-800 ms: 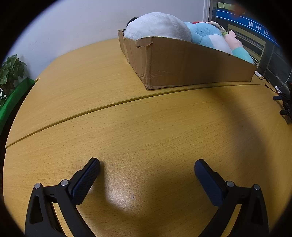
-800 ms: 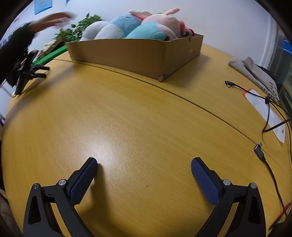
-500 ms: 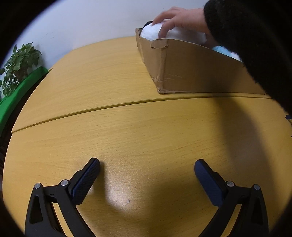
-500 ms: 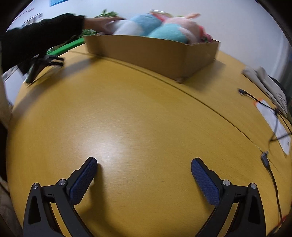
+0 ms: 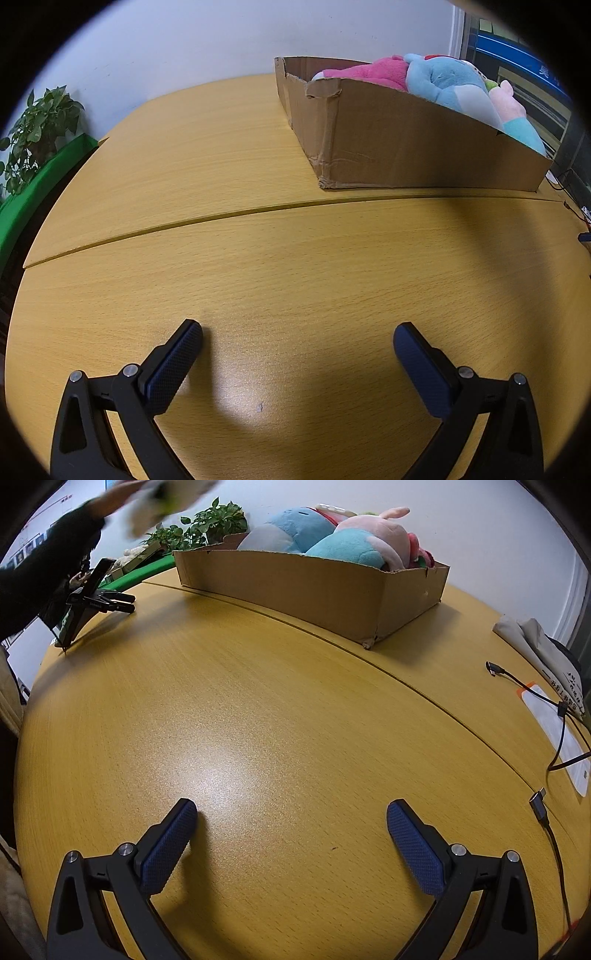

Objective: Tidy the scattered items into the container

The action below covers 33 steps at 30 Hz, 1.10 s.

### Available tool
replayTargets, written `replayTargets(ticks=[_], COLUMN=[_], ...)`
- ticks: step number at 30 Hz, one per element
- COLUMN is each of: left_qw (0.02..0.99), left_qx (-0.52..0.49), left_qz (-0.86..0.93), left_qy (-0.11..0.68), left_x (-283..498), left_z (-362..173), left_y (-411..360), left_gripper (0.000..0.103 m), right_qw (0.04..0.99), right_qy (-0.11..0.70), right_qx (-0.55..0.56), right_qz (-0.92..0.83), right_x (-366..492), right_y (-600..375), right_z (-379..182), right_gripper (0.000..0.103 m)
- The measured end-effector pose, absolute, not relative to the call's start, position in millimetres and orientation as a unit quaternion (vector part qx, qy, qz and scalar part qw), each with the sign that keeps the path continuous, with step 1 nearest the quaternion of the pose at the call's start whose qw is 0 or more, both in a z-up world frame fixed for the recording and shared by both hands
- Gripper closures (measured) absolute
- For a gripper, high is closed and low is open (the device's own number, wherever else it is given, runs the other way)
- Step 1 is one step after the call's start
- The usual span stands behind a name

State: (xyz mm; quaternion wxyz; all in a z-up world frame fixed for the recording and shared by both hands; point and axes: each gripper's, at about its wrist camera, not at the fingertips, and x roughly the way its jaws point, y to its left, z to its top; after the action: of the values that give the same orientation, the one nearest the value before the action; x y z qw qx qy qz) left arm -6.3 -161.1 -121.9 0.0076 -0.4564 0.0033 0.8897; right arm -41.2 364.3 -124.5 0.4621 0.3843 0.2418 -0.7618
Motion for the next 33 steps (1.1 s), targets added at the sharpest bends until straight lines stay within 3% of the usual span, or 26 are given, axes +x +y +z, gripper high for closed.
replayTargets(ticks=[33], left_qw=[-0.011], left_qx=[-0.456], left_qz=[0.890], left_qy=[-0.006], left_x=[2], left_z=[-122], left_y=[-177], left_gripper=[0.000], right_qw=[0.447], right_qy=[0.234], right_qx=[0.389], right_qz=[-0.771], right_x=[-38], right_y=[365], right_z=[-124], right_gripper=[0.000])
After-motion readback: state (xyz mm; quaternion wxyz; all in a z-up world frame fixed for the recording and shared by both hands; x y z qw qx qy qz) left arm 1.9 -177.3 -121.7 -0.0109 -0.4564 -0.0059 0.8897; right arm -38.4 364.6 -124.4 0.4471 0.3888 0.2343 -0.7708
